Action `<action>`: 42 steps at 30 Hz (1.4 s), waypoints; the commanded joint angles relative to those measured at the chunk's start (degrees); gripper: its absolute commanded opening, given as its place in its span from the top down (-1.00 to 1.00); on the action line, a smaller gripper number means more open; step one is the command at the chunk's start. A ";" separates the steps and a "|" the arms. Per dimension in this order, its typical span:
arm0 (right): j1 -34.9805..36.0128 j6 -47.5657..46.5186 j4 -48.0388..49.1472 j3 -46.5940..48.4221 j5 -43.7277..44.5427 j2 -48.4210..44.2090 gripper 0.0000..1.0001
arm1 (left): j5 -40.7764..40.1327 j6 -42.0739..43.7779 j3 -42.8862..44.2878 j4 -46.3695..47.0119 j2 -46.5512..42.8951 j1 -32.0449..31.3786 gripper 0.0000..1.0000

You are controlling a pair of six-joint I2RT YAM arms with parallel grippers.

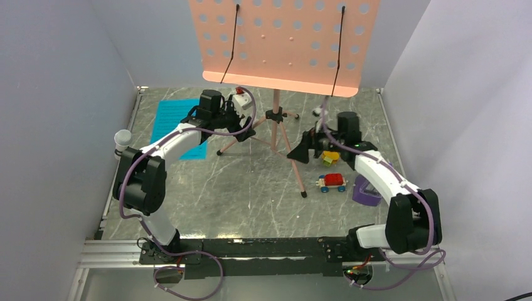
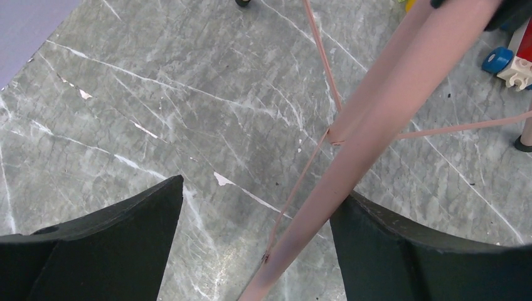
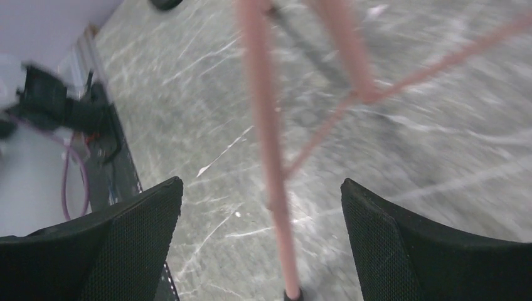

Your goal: Pack up the instrument practice props

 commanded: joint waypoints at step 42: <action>-7.13 61.80 35.00 22.93 -18.57 26.62 0.91 | -1.25 11.08 1.66 -16.18 -5.73 -1.70 -0.81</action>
